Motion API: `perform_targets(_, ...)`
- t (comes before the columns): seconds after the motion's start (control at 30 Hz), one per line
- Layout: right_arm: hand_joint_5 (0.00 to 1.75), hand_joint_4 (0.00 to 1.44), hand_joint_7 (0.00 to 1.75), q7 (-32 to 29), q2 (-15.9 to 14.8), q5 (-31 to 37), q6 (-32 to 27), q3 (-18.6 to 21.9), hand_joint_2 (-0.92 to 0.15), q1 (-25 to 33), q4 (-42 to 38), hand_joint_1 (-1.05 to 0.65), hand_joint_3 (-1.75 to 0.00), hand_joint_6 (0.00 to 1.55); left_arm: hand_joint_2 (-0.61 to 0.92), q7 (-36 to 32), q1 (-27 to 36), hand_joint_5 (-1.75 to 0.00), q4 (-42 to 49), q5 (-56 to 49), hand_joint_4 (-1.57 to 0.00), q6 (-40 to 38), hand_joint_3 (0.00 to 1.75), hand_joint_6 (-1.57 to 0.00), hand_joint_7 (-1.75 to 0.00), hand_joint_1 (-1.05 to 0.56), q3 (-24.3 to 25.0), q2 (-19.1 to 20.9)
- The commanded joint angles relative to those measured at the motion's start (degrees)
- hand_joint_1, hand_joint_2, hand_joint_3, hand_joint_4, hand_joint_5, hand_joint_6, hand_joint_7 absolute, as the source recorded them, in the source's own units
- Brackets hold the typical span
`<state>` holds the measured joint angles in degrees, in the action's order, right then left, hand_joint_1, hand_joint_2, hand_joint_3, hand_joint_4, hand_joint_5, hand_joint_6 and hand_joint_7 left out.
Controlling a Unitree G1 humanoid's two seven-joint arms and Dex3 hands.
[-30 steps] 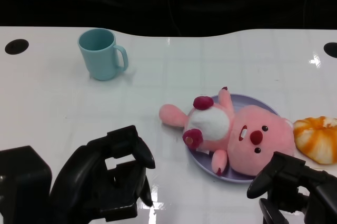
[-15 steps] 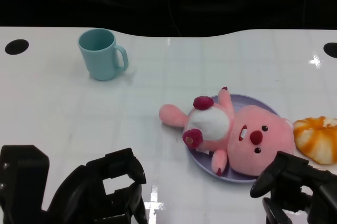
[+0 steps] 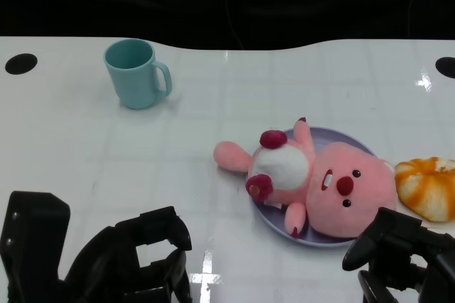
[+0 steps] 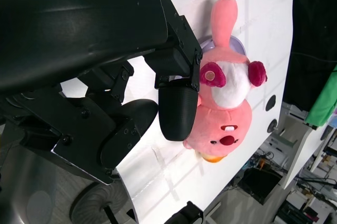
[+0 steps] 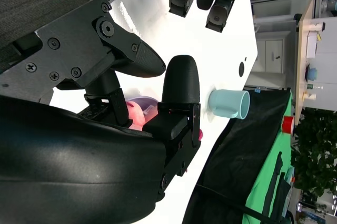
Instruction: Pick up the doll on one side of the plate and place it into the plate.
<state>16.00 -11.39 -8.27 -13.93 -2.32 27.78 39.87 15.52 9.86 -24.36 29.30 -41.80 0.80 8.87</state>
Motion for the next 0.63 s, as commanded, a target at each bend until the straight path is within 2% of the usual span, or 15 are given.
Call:
perform_targets(0.03,1.75,0.66,1.45,-0.03,-0.64,-0.24,0.58,0.54,-0.56,0.36,0.03,-0.22,-1.11,0.53,0.47,0.71,-0.20,-1.75,0.97,-0.71,-0.84,1.37,1.37,-0.72,-1.66,-0.12,0.19,0.96)
perform_targets(0.63,1.75,0.68,1.48,-0.21,-0.71,0.02,0.73,0.39,-0.54,0.50,0.36,-0.21,-1.17,0.54,0.45,1.04,0.27,-1.75,1.01,-0.77,-0.84,2.89,1.36,-0.72,-1.65,-0.14,-0.65,1.71)
